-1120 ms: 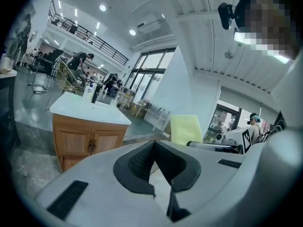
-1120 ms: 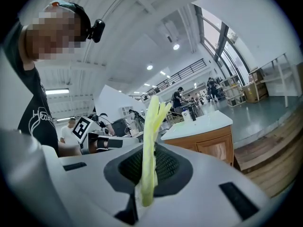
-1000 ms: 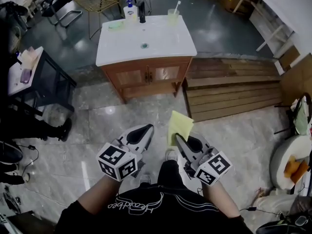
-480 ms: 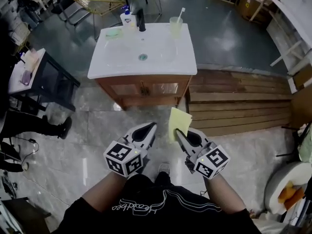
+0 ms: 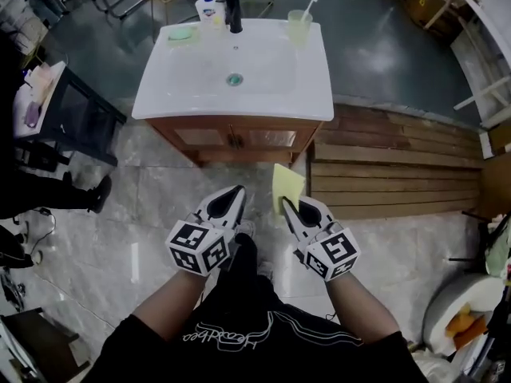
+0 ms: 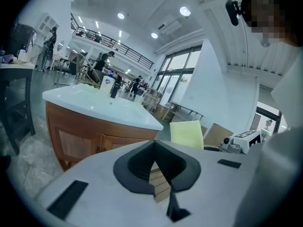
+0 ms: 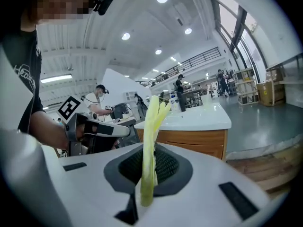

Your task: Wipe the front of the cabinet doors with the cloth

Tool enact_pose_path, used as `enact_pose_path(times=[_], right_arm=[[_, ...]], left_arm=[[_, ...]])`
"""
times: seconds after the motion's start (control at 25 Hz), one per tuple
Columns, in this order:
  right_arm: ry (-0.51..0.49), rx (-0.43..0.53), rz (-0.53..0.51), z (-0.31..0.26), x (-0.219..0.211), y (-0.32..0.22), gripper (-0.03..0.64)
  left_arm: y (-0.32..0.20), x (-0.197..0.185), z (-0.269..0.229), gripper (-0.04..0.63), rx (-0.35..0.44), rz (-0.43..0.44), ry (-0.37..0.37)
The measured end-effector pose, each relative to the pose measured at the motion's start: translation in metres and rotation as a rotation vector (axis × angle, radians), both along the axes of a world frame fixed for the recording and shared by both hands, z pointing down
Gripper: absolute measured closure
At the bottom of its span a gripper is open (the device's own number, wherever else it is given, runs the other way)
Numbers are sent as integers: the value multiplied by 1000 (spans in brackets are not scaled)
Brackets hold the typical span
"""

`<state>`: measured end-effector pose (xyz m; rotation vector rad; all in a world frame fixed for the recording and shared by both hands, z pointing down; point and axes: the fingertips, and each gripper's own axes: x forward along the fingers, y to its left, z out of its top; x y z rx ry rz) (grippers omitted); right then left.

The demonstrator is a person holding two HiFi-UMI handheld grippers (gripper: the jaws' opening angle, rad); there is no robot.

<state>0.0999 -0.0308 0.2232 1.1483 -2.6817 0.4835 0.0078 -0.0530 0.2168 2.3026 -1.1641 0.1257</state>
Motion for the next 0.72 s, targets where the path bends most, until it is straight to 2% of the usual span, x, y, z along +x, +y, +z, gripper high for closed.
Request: enact_pose_path(times=[0.16, 0.36, 0.72], right_arm=[[54, 33, 24, 25, 0, -24, 577], [76, 32, -8, 61, -19, -53, 577], [131, 129, -38, 123, -61, -123, 577]], left_arm=[[-23, -3, 22, 589, -15, -13, 7], [-55, -10, 57, 589, -26, 1, -22], [-101, -33, 127, 589, -98, -2, -54]])
